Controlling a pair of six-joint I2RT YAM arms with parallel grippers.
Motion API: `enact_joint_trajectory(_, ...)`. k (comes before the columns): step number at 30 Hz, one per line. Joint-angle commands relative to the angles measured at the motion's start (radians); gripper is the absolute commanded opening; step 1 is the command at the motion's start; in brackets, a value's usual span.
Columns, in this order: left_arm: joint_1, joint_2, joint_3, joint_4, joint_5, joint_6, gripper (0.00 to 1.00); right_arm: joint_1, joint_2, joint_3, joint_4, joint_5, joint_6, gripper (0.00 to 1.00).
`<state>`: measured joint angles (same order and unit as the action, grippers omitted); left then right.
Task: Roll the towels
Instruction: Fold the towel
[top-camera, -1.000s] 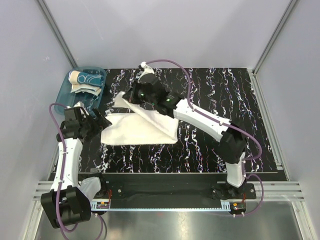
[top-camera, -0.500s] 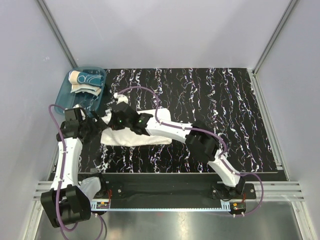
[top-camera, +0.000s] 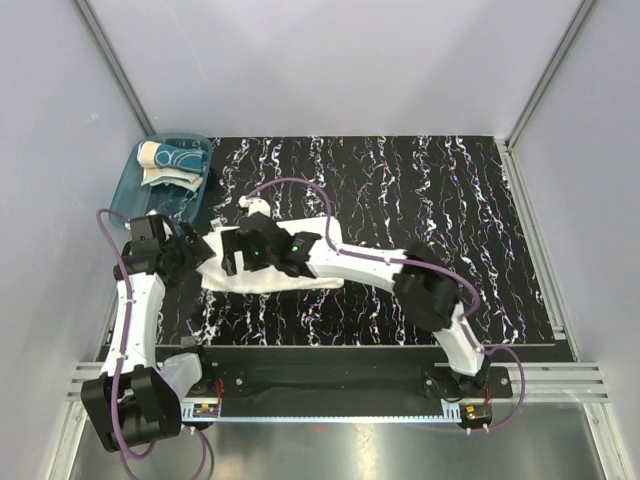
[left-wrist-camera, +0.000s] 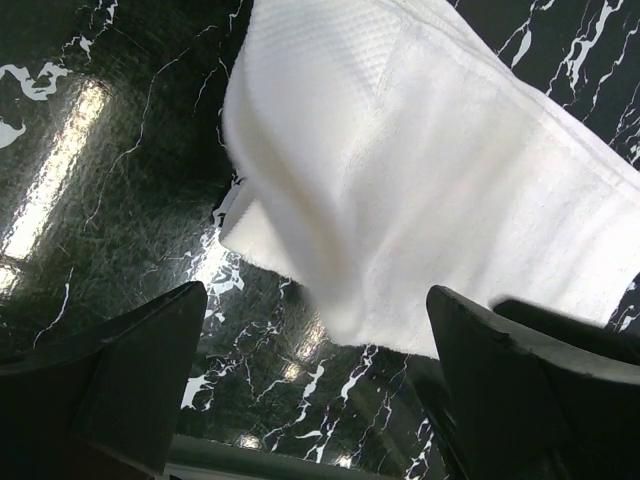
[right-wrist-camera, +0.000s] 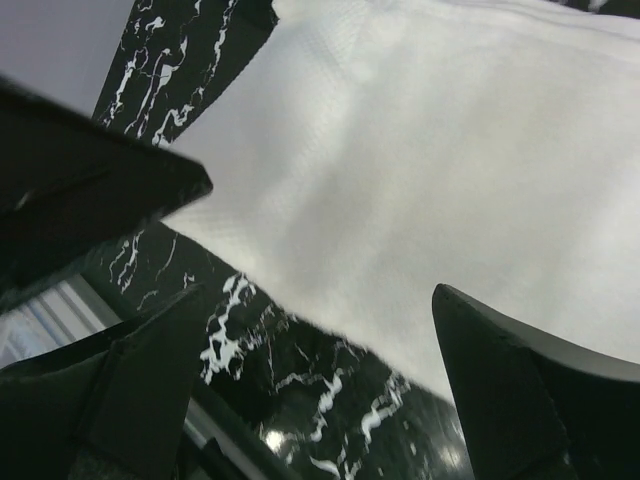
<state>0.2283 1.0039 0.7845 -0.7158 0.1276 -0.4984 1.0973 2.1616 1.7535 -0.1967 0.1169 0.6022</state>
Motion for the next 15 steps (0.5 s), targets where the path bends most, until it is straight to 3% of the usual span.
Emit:
enact_joint_trajectory(1, 0.002, -0.01, 0.007, 0.024, 0.009, -0.029, 0.99, 0.003, -0.232, -0.124, 0.006, 0.134, -0.036, 1.0)
enact_joint_trajectory(7, 0.006, -0.064, -0.034, 0.076, 0.047, -0.058, 0.99, -0.112, -0.489, -0.414, -0.035, 0.182, 0.048, 1.0)
enact_joint_trajectory(15, 0.005, -0.028, -0.08, 0.081, 0.015, -0.127, 0.89, -0.125, -0.556, -0.456, -0.216, 0.279, -0.005, 1.0)
